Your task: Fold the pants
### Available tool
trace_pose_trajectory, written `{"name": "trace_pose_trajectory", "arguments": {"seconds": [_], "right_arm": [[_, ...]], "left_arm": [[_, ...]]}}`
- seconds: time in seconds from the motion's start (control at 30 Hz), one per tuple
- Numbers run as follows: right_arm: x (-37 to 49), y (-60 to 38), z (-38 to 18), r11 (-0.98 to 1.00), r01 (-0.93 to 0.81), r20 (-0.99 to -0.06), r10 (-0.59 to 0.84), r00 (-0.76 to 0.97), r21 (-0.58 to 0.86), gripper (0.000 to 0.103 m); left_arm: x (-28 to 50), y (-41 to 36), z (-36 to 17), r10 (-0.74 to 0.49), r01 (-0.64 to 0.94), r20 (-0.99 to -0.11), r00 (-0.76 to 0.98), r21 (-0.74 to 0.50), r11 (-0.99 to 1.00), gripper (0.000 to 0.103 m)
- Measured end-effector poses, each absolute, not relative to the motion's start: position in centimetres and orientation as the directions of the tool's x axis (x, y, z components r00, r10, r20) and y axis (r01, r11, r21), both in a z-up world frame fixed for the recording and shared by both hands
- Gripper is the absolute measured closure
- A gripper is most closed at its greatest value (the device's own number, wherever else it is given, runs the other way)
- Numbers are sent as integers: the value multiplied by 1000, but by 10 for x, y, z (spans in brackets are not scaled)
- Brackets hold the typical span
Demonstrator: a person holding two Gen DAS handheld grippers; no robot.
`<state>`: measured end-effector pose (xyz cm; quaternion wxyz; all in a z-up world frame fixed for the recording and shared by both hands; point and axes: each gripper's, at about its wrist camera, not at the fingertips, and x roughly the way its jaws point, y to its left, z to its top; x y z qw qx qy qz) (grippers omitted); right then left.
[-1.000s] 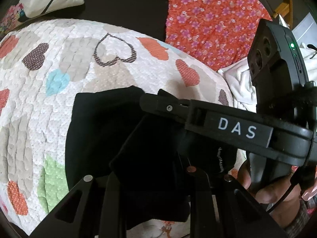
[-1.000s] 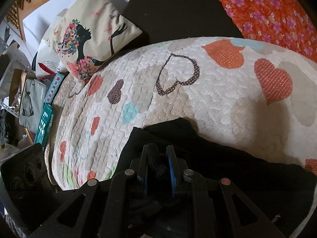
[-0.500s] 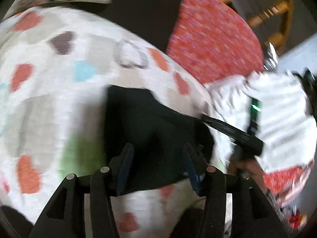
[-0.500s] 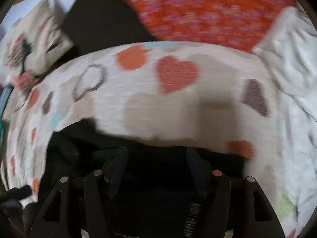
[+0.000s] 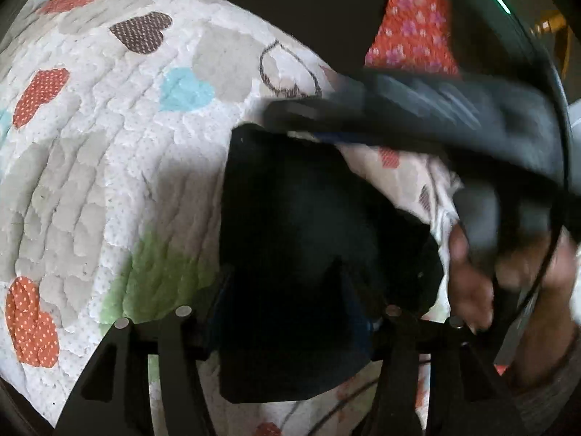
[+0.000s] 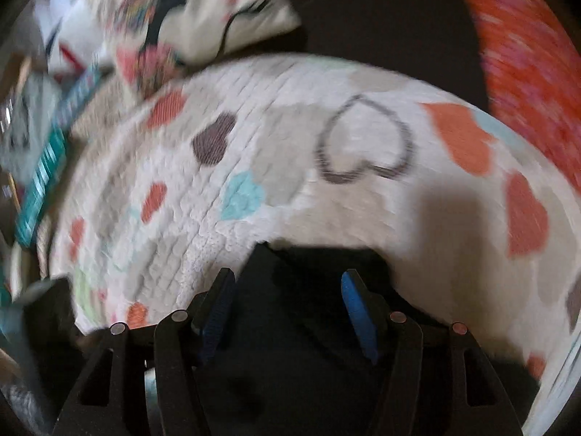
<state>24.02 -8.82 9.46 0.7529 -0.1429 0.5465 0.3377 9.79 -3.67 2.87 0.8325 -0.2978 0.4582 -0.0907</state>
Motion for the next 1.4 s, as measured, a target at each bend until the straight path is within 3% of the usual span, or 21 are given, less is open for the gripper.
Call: {"name": "trace_pose_trajectory", "arguments": {"seconds": [0.07, 0.1, 0.13, 0.23, 0.57, 0.73, 0.8, 0.93, 1.1, 1.2, 1.33, 1.4], "right_arm": [[243, -59, 73, 703, -704, -953, 271, 139, 97, 37], [243, -49, 62, 693, -719, -967, 217, 133, 57, 49], [241, -39, 52, 677, -735, -979, 161, 125, 18, 88], [232, -25, 52, 667, -745, -980, 154, 128, 8, 94], [227, 39, 79, 668, -729, -950, 302, 81, 150, 102], [233, 46, 75, 714, -699, -958, 225, 175, 41, 100], [244, 20, 78, 757, -653, -958, 196, 209, 12, 97], [258, -69, 110, 853, -514, -928, 260, 266, 92, 94], [226, -184, 131, 864, -345, -829, 472, 301, 367, 94], [191, -211, 108, 828, -300, -784, 552, 283, 474, 94], [178, -228, 56, 882, -204, -848, 466, 252, 424, 95], [172, -246, 48, 860, -172, -812, 510, 283, 480, 99]], "left_arm": [[97, -35, 25, -409, -130, -725, 554, -561, 818, 73], [96, -33, 25, -404, -127, -730, 552, -552, 824, 82], [94, -29, 24, -402, -125, -734, 547, -546, 828, 85], [91, -15, 22, -417, -130, -731, 540, -562, 816, 91], [78, 52, 24, -342, -209, -747, 570, -534, 819, 101], [65, 74, 29, -371, -211, -711, 598, -586, 783, 100], [60, 80, 33, -381, -214, -693, 612, -609, 764, 97], [59, 83, 39, -390, -210, -674, 627, -628, 749, 93], [83, 42, 48, -409, -132, -684, 604, -592, 795, 76], [90, 8, 37, -391, -99, -740, 547, -521, 848, 59], [90, -7, 18, -316, -113, -826, 466, -410, 905, 59], [87, -7, 32, -273, -114, -847, 456, -360, 926, 59]]}}
